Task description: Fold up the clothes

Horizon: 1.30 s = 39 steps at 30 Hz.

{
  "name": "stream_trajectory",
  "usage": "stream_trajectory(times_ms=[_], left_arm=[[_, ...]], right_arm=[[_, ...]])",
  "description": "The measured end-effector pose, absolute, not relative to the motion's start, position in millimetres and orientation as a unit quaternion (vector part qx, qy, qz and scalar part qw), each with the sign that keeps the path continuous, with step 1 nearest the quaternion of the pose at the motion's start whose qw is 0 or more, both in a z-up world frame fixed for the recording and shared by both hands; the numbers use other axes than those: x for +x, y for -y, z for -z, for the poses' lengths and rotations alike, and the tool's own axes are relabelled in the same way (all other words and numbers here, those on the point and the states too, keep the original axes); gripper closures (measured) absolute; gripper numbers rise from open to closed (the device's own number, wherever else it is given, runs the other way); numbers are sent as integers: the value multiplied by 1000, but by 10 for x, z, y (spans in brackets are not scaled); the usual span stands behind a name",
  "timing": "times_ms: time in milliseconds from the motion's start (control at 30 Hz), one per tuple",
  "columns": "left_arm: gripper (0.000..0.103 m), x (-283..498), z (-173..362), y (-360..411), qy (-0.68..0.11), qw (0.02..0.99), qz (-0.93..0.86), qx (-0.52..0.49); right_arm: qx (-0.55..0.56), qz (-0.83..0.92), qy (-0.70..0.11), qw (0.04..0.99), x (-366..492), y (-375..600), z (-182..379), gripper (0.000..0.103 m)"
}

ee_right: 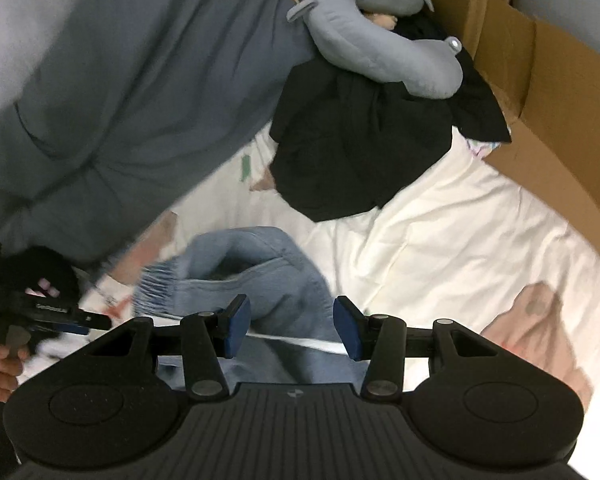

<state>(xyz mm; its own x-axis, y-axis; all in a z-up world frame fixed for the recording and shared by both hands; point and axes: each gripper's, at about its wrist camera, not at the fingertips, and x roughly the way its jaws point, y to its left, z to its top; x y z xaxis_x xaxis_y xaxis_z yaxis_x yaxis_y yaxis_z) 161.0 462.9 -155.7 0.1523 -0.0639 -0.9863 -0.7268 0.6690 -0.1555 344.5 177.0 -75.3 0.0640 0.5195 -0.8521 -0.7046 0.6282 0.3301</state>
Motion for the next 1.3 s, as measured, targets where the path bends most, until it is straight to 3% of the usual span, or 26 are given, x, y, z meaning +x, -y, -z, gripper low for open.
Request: stream_trajectory(times_ms=[267,533,1000,1300], left_arm=[[34,1279,2079,-4753,-588,638,-276,-413],[35,1133,2062,-4691,-581,610,-302,-446],[41,811,2241,-4349,-501,543,-411,-534],[41,890,2507,-4278,-479,556,-402,-548]], right_arm=[[-216,-423,-539,696,3390,-2344,873,50],[-296,-514,-512,622,3474,-3254,914,50],[-459,-736,-372,331,3532,-4201,1477,50],[-492,-771,-332,229,3299,-4298,1619,50]])
